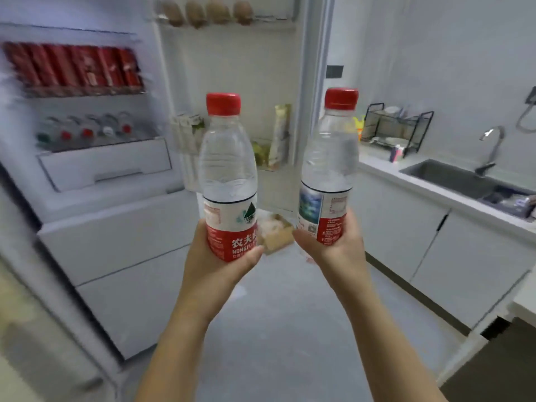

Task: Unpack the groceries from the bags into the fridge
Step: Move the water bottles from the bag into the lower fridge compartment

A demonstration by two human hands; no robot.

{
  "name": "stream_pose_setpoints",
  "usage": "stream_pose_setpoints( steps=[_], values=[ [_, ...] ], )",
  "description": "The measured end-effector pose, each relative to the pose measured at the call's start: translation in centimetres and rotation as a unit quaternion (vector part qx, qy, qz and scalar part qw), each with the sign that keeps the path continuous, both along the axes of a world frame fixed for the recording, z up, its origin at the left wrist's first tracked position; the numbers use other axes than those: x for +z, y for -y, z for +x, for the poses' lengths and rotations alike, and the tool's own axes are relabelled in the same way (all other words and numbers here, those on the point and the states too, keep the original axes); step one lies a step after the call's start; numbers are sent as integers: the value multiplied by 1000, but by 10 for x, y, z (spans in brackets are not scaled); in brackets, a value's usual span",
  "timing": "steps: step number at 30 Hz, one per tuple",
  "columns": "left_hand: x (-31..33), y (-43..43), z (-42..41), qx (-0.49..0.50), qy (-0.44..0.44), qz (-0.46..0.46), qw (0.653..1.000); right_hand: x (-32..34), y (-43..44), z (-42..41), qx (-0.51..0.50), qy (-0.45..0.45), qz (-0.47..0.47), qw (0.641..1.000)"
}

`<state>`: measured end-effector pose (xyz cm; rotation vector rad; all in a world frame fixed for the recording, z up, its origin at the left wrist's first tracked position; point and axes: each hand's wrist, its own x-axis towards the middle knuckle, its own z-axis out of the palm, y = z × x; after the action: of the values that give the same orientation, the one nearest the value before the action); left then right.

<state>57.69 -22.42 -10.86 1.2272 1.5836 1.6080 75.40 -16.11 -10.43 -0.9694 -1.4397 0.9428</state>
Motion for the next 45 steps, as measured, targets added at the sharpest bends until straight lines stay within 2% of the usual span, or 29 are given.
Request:
stream_pose_setpoints(
  steps=[8,14,30,45],
  values=[
    [20,45,-24,170,-3,24,985,16,-4,-55,158,-24,30,987],
    [44,65,-43,236,-20,54,970,47,6,-85,202,-28,59,977],
    [56,98,-82,273,-33,69,959,56,44,-139,229,-34,50,971],
    [39,69,-79,307,-16,74,949,41,11,-140,266,1,57,962]
  ],
)
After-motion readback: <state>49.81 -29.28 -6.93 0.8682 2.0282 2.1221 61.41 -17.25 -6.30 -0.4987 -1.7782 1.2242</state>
